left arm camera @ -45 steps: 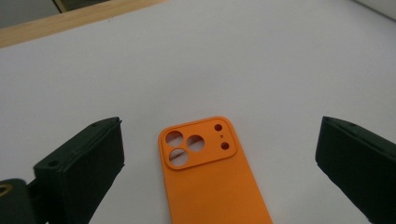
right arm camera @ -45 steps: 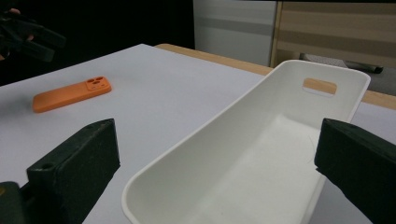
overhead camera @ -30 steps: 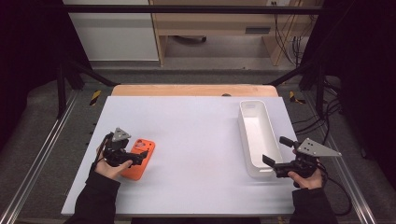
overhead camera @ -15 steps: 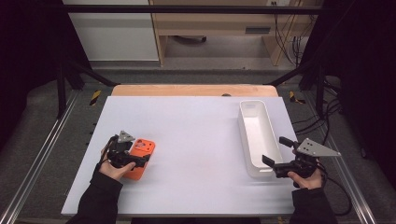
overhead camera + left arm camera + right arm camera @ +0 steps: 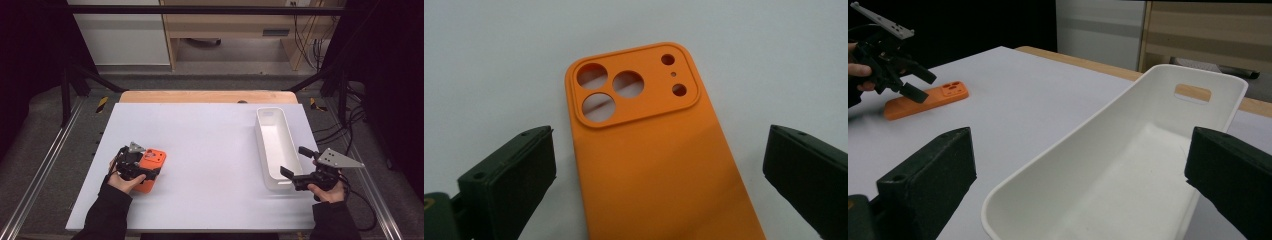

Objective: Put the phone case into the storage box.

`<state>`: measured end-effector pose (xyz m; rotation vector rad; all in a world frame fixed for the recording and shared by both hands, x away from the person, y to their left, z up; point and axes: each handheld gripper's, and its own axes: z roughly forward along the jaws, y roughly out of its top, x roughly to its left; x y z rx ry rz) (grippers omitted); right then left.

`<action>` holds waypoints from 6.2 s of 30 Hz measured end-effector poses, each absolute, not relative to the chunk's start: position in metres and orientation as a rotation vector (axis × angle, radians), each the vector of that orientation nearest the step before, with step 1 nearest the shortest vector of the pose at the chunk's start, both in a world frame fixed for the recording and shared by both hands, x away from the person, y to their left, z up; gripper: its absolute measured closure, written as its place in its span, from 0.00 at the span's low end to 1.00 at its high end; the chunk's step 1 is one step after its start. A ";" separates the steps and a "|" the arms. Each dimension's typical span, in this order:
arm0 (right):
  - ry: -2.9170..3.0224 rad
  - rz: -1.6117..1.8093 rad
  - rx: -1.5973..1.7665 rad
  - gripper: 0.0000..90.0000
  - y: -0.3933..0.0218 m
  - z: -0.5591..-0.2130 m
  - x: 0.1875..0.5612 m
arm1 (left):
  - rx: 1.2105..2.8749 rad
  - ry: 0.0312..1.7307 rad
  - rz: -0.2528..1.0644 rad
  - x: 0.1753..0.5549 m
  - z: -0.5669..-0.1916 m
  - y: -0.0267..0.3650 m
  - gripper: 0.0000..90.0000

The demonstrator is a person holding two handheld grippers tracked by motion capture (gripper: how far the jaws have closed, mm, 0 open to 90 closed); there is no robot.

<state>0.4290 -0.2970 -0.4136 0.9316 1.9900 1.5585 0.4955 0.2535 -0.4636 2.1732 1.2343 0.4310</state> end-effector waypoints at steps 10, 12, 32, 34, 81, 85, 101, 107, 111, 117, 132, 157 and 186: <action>1.987 1.558 0.930 0.00 -0.298 -0.413 0.429 | 2.208 1.262 0.413 0.498 -0.471 0.252 0.01; 1.987 1.556 0.929 0.00 -0.298 -0.413 0.429 | 2.218 1.266 0.415 0.498 -0.473 0.252 0.01; 1.988 1.554 0.930 0.00 -0.298 -0.413 0.429 | 2.231 1.299 0.434 0.497 -0.473 0.248 0.09; 1.988 1.555 0.933 0.00 -0.298 -0.413 0.429 | 2.230 1.302 0.433 0.497 -0.473 0.248 0.10; 1.983 1.564 0.933 0.00 -0.298 -0.412 0.428 | 2.203 1.350 0.457 0.494 -0.467 0.248 0.13; 1.983 1.563 0.929 0.00 -0.298 -0.412 0.428 | 2.193 1.343 0.462 0.492 -0.463 0.248 0.14; 1.988 1.561 0.926 0.00 -0.298 -0.412 0.428 | 2.148 1.283 0.500 0.484 -0.442 0.249 0.14; 1.989 1.562 0.924 0.00 -0.298 -0.412 0.428 | 2.135 1.248 0.510 0.479 -0.433 0.248 0.14; 1.989 1.559 0.919 0.01 -0.298 -0.412 0.428 | 2.129 1.212 0.519 0.475 -0.427 0.245 0.14; 1.992 1.560 0.918 0.00 -0.298 -0.412 0.428 | 2.136 1.155 0.525 0.471 -0.422 0.240 0.14; 1.997 1.560 0.902 0.00 -0.296 -0.411 0.428 | 2.153 1.044 0.513 0.460 -0.413 0.223 0.14; 2.026 1.545 0.842 0.00 -0.287 -0.408 0.426 | 2.202 0.862 0.480 0.439 -0.402 0.191 0.14; 2.146 1.488 0.629 0.01 -0.245 -0.399 0.421 | 2.227 0.698 0.432 0.426 -0.395 0.160 0.15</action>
